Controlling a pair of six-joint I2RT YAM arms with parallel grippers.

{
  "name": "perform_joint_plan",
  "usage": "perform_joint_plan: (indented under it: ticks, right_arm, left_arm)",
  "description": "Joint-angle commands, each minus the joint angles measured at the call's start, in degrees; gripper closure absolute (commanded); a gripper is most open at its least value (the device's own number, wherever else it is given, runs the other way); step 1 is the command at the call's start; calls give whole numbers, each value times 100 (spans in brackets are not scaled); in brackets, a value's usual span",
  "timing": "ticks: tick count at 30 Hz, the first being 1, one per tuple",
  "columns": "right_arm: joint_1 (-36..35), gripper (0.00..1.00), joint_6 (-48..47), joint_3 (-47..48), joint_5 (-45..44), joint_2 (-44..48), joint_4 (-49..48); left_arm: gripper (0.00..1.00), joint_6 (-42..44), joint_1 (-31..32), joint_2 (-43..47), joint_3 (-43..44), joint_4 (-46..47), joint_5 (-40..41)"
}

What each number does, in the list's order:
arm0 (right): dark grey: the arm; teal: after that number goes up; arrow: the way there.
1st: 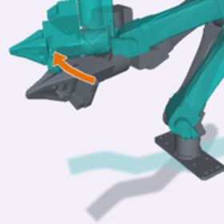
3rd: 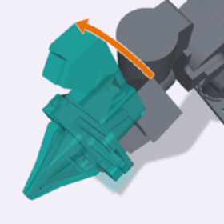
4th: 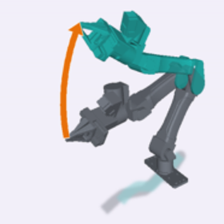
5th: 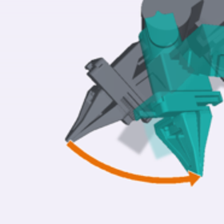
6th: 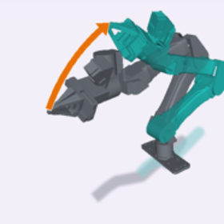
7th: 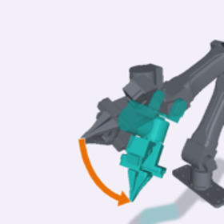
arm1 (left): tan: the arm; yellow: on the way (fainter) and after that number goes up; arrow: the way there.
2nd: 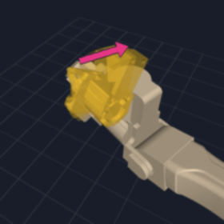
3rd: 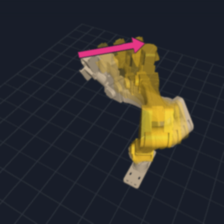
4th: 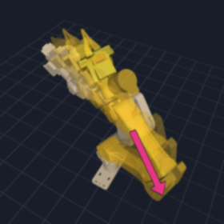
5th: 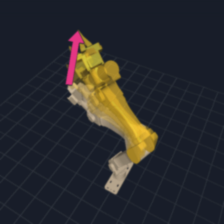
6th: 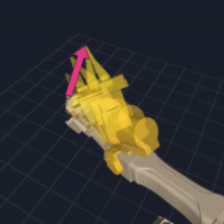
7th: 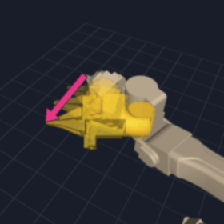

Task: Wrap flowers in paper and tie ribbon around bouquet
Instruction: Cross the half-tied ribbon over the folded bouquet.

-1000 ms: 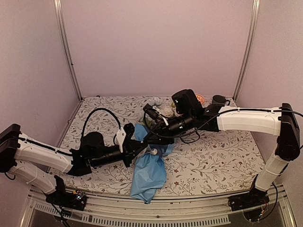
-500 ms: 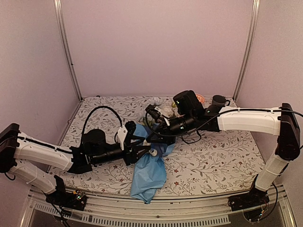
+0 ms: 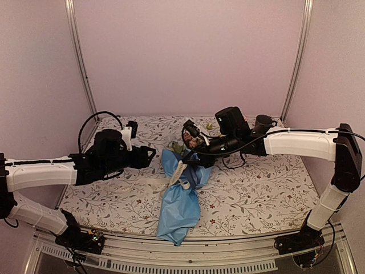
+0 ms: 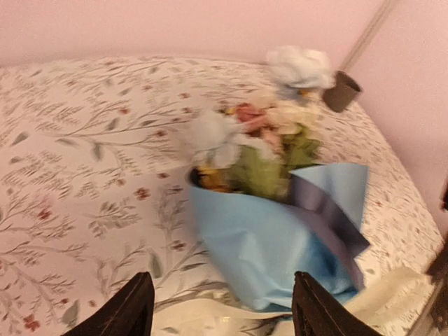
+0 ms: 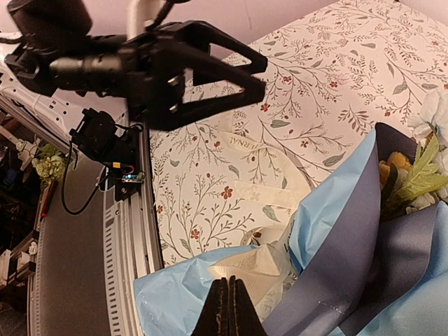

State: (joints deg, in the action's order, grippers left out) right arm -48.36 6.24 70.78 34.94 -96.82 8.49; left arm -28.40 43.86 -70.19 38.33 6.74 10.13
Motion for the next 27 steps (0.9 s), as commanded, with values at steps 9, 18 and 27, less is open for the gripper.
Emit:
perform_joint_plan:
  ticks: [9, 18, 27]
  right_arm:
    - [-3, 100, -62, -100, 400, 52, -199]
    - [-6, 100, -20, -63, 536, -10, -84]
    - [-4, 100, 136, 179, 341, -229, -6]
  left_arm:
    - [22, -873, -1009, -580, -916, -1546, -155]
    - [30, -662, -985, -1587, -838, -1521, -302]
    - [100, -729, -870, -1132, -1274, -1303, -980]
